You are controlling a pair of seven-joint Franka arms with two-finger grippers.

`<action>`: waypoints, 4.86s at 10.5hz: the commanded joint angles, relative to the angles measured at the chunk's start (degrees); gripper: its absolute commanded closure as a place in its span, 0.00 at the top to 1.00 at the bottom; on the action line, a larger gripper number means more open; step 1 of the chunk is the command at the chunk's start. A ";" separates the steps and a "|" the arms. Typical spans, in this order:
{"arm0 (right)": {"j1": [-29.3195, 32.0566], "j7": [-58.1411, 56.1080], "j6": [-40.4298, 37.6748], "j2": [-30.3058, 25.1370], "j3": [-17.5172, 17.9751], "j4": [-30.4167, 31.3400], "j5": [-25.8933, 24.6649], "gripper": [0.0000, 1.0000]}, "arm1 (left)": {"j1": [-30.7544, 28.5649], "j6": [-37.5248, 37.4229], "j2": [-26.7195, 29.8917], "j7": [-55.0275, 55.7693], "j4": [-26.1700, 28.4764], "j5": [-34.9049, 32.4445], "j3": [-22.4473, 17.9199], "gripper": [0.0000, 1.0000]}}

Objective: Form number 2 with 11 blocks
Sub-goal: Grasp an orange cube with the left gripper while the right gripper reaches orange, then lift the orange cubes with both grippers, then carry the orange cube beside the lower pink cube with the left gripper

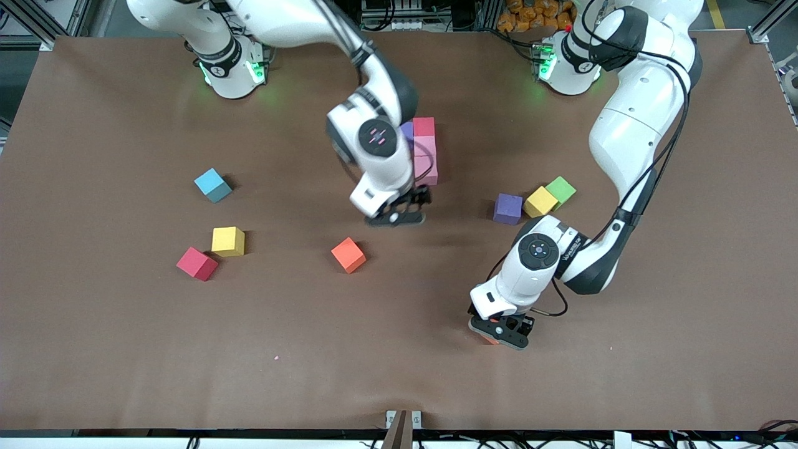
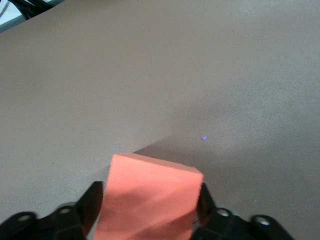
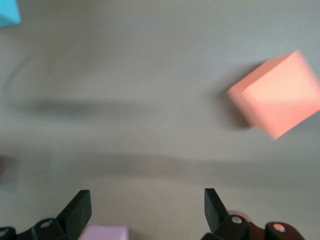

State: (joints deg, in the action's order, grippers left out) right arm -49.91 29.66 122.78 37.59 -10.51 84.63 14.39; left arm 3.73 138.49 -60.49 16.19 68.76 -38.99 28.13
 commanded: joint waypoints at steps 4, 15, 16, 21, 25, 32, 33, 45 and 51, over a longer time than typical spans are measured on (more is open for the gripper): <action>8.85 -29.26 -0.70 1.34 0.67 -0.60 -2.42 1.00 | 0.66 -1.46 1.78 -0.98 -0.82 2.87 -0.62 0.19; 9.39 -35.99 6.41 7.50 0.76 0.80 -8.33 0.56 | -11.96 -19.93 13.99 0.51 11.63 4.01 20.62 0.19; 9.04 -35.91 6.42 7.50 0.76 0.89 -8.24 0.17 | -15.74 -19.93 15.13 0.51 14.62 3.92 23.78 0.19; 13.33 -44.05 2.83 4.08 0.85 0.63 -8.06 0.12 | -20.62 -18.96 20.92 9.51 28.24 1.03 30.84 0.12; 15.98 -54.17 -1.59 -2.84 0.76 5.60 -8.06 0.12 | -14.74 -7.90 22.17 27.11 40.21 -7.47 31.02 0.11; 16.15 -64.38 0.96 -15.42 0.67 23.89 -8.68 0.13 | 0.82 -6.58 20.51 29.43 40.57 -18.38 30.58 0.12; 16.50 -64.29 1.75 -15.70 0.58 25.40 -8.77 0.13 | 0.92 -4.48 19.55 29.43 41.36 -20.40 30.49 0.11; 15.98 -60.78 2.73 -14.21 0.41 26.12 -8.86 0.13 | 0.66 6.70 14.88 24.33 44.79 -27.10 25.74 0.06; 15.63 -60.78 3.08 -13.77 0.41 26.03 -8.86 0.13 | 0.22 6.88 14.70 21.53 45.76 -27.10 25.66 0.06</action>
State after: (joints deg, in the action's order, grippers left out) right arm -34.27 -32.16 125.29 24.38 -10.35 109.98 6.37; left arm 4.74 144.16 -46.13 39.16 113.94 -64.43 53.67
